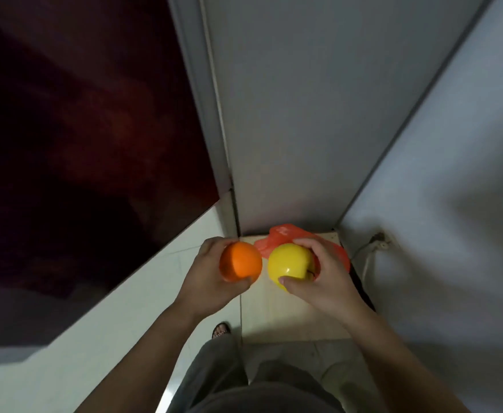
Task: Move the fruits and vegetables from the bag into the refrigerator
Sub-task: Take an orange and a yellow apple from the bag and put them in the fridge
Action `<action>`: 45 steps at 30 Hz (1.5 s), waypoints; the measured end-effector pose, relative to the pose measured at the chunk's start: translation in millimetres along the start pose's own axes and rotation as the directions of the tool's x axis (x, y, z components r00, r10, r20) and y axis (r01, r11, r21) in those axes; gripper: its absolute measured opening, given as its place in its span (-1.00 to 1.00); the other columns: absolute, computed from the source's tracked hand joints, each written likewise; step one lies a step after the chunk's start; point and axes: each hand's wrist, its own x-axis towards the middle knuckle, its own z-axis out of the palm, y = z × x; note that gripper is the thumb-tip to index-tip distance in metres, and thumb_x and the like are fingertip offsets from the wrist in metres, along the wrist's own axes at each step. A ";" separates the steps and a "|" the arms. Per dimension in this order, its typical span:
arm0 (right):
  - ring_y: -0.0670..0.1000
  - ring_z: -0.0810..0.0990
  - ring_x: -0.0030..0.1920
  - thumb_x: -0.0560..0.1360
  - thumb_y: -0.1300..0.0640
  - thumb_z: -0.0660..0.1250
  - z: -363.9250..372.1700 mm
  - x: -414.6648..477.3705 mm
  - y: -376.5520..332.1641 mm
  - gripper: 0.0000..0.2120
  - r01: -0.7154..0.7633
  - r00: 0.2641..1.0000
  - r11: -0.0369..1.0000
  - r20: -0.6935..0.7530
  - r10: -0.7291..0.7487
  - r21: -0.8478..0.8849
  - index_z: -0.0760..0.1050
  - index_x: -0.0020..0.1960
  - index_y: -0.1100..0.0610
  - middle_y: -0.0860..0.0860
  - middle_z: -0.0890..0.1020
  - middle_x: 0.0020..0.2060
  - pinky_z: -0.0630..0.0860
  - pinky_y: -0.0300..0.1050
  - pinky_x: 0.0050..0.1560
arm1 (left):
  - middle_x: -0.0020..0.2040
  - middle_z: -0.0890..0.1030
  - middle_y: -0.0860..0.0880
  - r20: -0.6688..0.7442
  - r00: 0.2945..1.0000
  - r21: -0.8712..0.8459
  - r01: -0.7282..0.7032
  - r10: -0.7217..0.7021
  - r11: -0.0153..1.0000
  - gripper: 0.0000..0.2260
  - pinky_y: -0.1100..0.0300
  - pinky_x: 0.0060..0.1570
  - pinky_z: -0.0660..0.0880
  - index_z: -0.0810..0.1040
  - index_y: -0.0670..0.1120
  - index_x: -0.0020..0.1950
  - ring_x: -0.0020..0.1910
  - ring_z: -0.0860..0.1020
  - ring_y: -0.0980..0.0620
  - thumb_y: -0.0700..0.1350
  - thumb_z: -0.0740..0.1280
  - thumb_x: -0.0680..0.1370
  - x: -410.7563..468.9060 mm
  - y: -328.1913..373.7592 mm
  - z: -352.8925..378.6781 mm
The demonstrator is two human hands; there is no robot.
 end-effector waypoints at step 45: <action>-0.19 0.35 0.21 0.26 -0.07 0.50 608.0 -171.6 -292.5 -0.26 0.619 0.349 0.786 0.899 -0.263 -0.010 0.29 0.36 -0.04 -0.17 0.33 0.25 0.15 -0.62 0.04 | 0.21 0.40 0.11 -0.547 0.493 -0.337 0.610 -0.676 0.717 -0.32 0.22 -0.01 0.37 0.37 0.06 0.31 0.07 0.38 0.11 0.16 0.43 0.22 -457.8 -395.9 -338.4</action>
